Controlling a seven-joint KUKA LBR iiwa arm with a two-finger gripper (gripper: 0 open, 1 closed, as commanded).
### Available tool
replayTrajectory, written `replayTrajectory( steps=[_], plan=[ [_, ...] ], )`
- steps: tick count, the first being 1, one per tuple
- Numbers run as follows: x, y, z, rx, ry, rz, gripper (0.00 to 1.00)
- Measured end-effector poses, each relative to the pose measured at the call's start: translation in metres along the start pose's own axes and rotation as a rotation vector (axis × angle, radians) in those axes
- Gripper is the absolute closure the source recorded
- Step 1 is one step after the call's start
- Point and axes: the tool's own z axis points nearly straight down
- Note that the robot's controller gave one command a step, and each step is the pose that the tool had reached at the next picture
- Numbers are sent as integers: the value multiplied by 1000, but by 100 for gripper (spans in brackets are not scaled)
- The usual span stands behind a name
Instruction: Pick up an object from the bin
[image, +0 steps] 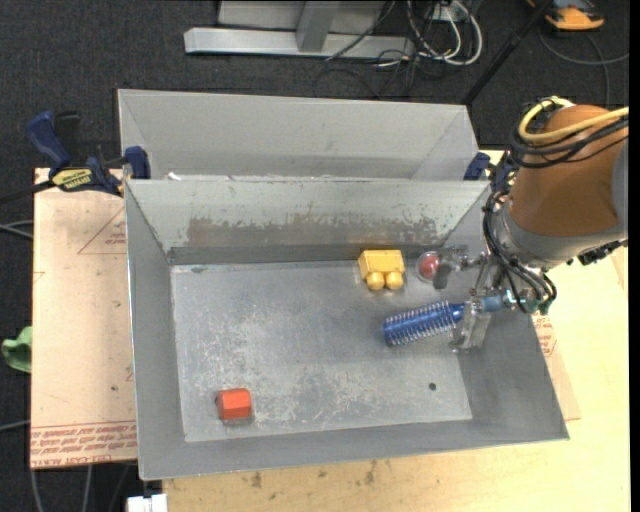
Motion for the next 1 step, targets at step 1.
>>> replayTrajectory(
  steps=[1],
  plan=[
    [-18,-14,97,-1,0,31,0]
  ],
)
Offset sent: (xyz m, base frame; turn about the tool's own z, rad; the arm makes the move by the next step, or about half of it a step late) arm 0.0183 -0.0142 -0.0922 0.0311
